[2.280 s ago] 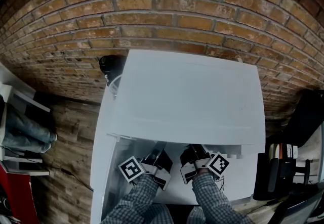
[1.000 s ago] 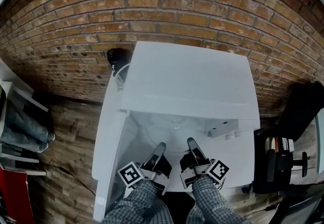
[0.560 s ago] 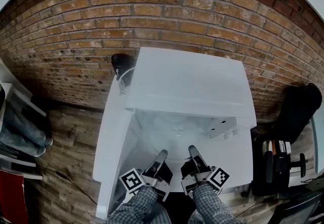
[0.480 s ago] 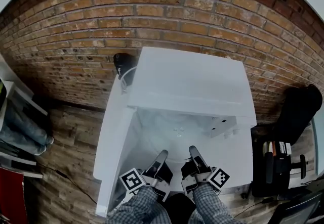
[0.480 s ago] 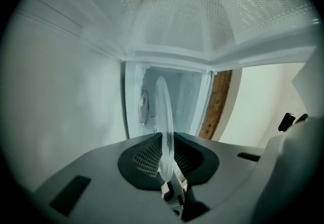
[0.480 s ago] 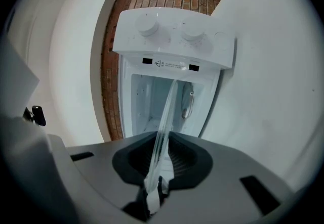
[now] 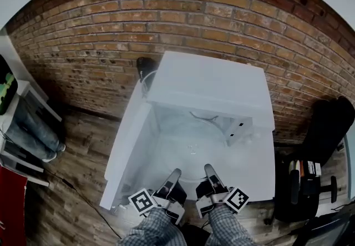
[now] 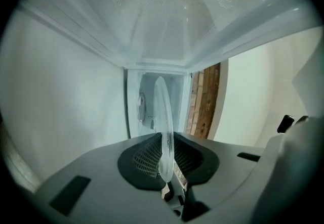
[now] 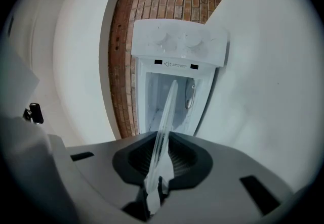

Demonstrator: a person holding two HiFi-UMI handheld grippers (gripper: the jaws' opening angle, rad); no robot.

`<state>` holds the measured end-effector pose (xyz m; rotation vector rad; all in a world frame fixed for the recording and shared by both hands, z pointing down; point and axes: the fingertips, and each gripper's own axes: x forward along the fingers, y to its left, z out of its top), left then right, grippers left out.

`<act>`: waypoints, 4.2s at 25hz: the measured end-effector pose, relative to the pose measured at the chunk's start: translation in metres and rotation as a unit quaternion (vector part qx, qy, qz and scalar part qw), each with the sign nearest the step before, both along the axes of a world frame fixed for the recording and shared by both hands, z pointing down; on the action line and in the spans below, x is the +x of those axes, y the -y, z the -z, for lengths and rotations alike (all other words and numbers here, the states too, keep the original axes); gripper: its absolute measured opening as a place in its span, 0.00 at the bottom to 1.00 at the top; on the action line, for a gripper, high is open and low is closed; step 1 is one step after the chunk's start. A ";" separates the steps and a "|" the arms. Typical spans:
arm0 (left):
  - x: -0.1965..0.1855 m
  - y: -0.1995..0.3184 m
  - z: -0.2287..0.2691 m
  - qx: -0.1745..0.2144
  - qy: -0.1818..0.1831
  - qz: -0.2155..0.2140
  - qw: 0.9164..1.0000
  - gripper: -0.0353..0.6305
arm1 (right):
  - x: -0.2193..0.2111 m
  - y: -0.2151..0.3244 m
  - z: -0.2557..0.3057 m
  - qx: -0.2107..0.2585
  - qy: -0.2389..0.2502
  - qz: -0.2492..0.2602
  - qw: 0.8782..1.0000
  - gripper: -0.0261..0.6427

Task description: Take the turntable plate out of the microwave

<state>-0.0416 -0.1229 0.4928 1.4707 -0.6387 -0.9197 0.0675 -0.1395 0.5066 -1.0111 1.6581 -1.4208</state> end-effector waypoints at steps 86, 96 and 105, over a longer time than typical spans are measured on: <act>0.001 -0.147 0.107 0.081 -0.016 -0.047 0.995 0.13 | 0.004 -0.158 0.107 0.082 -0.029 -0.049 0.995 0.12; 0.001 -0.147 0.107 0.085 -0.015 -0.049 0.995 0.14 | 0.004 -0.157 0.105 0.084 -0.029 -0.048 0.995 0.13; 0.000 -0.145 0.106 0.079 -0.019 -0.048 0.996 0.14 | 0.002 -0.156 0.105 0.083 -0.027 -0.050 0.995 0.13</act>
